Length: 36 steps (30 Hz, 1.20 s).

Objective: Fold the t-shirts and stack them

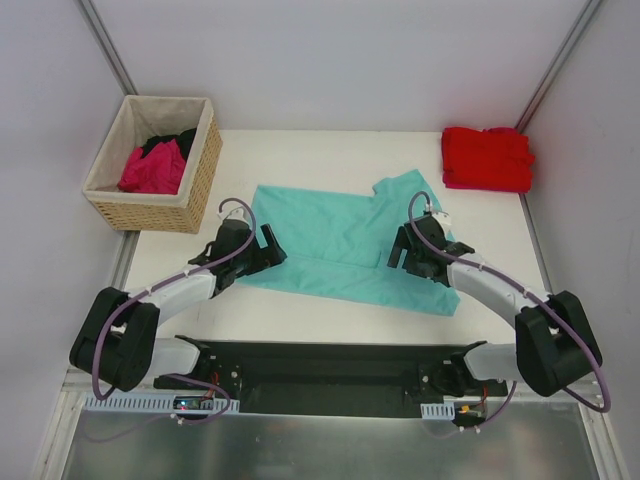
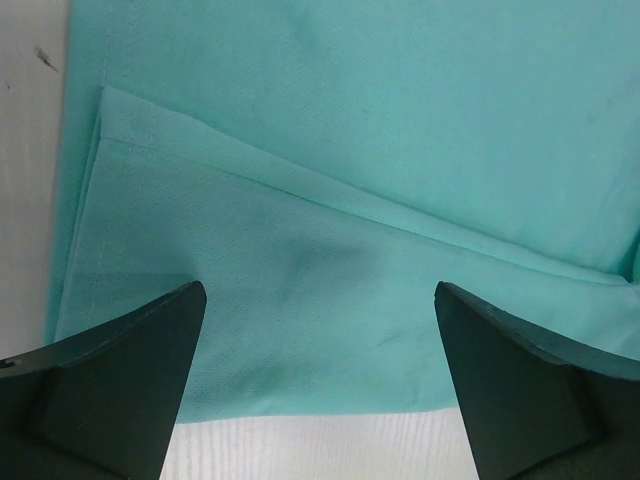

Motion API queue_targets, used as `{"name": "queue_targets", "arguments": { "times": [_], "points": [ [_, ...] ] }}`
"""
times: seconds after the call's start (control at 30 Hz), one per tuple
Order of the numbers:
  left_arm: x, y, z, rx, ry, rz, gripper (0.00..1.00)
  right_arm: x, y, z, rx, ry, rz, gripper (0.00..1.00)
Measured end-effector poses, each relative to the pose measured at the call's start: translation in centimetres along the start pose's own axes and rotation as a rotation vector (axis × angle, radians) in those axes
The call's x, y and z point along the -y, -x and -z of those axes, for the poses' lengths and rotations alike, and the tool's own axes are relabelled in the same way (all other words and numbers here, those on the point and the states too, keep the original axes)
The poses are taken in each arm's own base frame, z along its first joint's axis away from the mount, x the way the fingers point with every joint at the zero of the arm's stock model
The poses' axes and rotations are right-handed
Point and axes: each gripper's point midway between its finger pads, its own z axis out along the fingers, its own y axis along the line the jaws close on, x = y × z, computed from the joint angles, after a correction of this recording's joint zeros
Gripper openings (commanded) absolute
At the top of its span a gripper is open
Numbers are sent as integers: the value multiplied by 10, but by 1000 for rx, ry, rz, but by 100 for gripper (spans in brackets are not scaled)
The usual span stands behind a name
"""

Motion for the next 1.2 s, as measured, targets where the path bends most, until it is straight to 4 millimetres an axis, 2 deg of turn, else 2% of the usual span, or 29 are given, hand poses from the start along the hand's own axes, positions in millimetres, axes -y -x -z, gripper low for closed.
{"name": "queue_targets", "arguments": {
  "times": [0.17, 0.33, 0.6, 0.8, 1.2],
  "points": [
    [-1, -2, -2, 6, -5, 1, 99, -4, -6, -11, -25, 10, 0, 97],
    [-6, -8, 2, 20, -16, 10, 99, 1, -23, -22, -61, 1, 11, 97],
    [-16, -23, 22, 58, -49, 38, 99, -9, -19, -24, -24, 34, 12, 97],
    [-24, -35, 39, 75, -63, 62, 99, -21, -26, -21, 2, 66, 36, 97],
    [-33, -49, 55, 71, -68, 109, 99, -36, -60, 3, 15, 143, 54, 97]
  ]
}}
